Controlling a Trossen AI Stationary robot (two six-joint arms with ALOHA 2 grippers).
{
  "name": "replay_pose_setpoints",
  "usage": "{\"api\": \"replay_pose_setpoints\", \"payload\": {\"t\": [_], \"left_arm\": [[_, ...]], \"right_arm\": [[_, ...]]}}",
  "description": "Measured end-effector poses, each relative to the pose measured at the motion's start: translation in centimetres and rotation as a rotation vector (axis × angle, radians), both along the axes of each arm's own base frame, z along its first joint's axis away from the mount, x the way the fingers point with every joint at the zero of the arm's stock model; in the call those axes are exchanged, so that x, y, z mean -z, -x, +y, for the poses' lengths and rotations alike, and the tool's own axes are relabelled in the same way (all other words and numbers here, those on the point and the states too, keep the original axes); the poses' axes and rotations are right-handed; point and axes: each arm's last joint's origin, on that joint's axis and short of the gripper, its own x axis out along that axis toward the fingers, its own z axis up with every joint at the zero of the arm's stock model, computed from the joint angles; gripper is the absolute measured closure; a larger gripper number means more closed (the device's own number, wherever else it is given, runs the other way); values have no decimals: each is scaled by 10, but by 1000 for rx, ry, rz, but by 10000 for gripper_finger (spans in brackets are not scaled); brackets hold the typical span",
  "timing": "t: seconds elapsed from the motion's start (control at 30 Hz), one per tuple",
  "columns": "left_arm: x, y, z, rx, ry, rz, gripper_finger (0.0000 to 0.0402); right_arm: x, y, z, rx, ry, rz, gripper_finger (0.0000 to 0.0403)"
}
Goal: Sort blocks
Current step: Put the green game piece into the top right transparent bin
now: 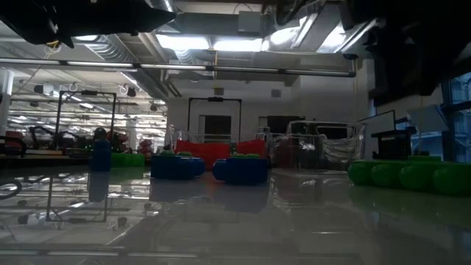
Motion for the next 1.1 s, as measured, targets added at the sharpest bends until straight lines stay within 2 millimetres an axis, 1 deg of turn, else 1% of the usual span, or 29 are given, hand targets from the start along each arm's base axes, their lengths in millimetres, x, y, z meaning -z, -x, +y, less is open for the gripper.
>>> {"api": "replay_pose_setpoints", "payload": {"t": [0.13,0.23,0.4,0.5,0.63,0.8,1.0,1.1], "left_arm": [[0,0,0,0,-1,1,149],[0,0,0,0,0,2,149],[0,0,0,0,-1,1,149],[0,0,0,0,-1,1,149],[0,0,0,0,-1,0,149],[0,0,0,0,-1,0,149],[0,0,0,0,-1,0,149],[0,0,0,0,-1,1,149]], "right_arm": [[12,1,-5,39,-9,10,69],[25,3,-10,73,-51,45,83],[46,5,-14,85,-107,60,151],[54,10,-16,74,-93,95,190],[62,16,-19,93,-72,120,222],[71,15,-25,141,-77,99,232],[67,12,-40,193,-94,84,233],[66,11,-43,207,-105,81,233]]}}
